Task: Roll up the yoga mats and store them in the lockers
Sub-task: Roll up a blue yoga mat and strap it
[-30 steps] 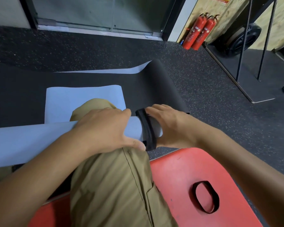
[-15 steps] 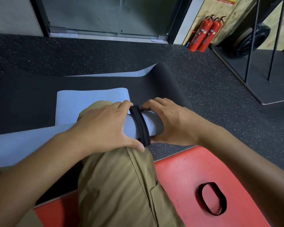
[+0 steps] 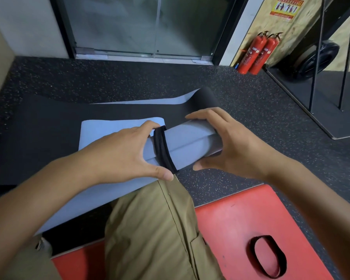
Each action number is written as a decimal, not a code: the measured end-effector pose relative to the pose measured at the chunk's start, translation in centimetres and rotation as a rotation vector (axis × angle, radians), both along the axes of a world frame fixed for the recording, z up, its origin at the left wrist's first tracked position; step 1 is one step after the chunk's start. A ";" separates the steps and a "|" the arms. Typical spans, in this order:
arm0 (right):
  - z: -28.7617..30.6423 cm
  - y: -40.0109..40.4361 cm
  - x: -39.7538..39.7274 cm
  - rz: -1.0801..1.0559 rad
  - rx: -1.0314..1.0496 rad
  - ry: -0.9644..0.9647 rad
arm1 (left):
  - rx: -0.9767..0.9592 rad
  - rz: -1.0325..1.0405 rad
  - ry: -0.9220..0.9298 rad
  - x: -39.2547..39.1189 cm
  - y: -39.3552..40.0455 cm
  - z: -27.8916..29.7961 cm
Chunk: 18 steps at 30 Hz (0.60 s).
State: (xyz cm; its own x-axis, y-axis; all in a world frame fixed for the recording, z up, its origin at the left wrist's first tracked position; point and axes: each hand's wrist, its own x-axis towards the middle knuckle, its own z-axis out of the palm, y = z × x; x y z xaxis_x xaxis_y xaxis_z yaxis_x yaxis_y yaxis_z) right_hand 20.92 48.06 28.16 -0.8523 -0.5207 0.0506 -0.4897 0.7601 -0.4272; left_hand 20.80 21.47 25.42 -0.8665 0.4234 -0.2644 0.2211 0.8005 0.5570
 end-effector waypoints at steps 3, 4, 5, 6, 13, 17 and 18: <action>-0.1 0.3 -0.1 0.005 -0.062 -0.005 | 0.020 0.017 0.006 0.3 -0.4 0.2; -0.2 0.4 -0.1 0.004 -0.077 -0.015 | 0.020 0.019 0.008 0.5 -0.7 0.2; -0.3 0.5 -0.1 0.001 -0.092 -0.027 | 0.012 0.016 0.013 0.7 -0.9 0.1; -0.4 0.5 -0.2 -0.005 -0.113 -0.045 | -0.004 0.012 0.022 1.0 -1.3 0.0; -0.6 0.5 -0.5 -0.059 -0.317 -0.189 | -0.110 0.074 0.112 2.4 -2.7 -0.9; -0.3 -0.2 -1.2 -0.074 -0.385 -0.209 | -0.133 0.113 0.159 1.9 -3.2 -0.4; -0.1 -0.4 -1.5 -0.075 -0.397 -0.204 | -0.138 0.124 0.173 1.6 -3.5 -0.1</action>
